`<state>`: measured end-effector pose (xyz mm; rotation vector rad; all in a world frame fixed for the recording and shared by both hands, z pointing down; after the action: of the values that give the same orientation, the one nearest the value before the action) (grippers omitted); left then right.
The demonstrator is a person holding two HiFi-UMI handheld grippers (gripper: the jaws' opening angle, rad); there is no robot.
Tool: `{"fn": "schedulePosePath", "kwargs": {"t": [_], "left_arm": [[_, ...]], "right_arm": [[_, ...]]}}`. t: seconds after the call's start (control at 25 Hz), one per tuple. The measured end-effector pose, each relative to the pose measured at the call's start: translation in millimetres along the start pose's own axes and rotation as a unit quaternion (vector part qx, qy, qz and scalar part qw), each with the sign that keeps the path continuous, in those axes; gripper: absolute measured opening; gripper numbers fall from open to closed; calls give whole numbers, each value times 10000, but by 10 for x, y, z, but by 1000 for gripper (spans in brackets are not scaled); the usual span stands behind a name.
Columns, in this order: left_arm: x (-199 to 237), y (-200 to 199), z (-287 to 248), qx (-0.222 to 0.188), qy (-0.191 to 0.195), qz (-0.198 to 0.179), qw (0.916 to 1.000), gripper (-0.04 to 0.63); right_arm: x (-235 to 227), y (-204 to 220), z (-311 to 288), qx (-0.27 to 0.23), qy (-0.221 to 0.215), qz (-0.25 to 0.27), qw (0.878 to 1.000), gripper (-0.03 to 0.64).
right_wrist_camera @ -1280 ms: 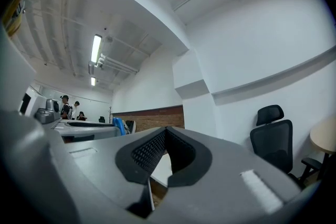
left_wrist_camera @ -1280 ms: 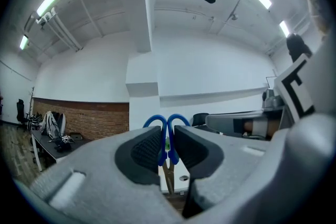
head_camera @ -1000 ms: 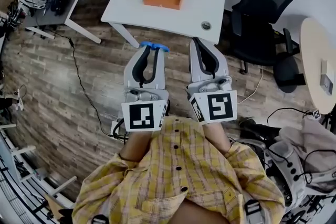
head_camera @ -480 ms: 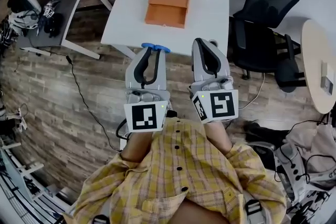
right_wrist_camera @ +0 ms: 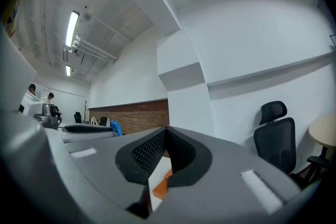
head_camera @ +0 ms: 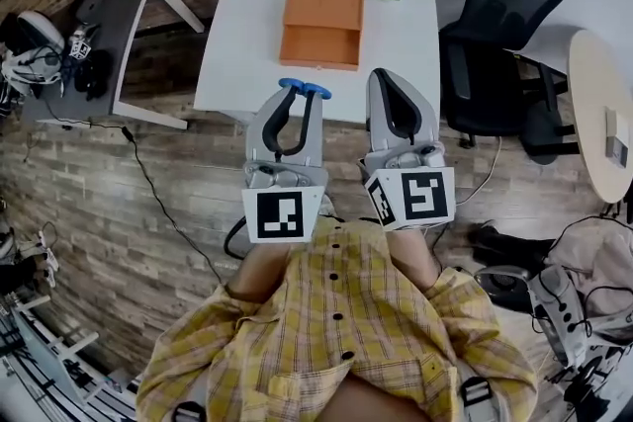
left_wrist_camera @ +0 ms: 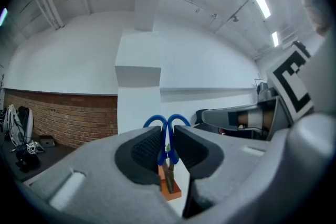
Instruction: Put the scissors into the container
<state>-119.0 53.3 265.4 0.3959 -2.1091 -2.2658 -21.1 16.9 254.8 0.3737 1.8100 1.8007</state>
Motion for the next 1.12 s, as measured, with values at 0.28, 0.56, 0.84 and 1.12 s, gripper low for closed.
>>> {"fn": "schedulePosePath", "kwargs": {"t": [0.28,0.56,0.84,1.12], "left_arm": [[207,148,-204,71,163,33,9998,84],[203,348,-492,237,324,-43,9992,84],[176,508,-935,459,395,-221,9979,83],[90,627,-1301,819,493,-464,9943,81]], "right_arm": [[3,68,-195,42,266,58,9996,5],[-196,186,-403,187,360,13,9992,5],[-450,284,-717,330,234,-94,9991,5],[-724,303,-948,427,72,-211,9988,5]]}}
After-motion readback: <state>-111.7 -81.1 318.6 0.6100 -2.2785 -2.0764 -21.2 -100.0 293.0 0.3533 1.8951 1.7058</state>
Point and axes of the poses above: the fingertips, and each gripper's own axes: z backward along the fingers, x to its left, y out of its underside, the point moved 2 cm from there along z, backward along the fingers, and after that the axes turned 7 degrees about -z, right-handed, at the moved point
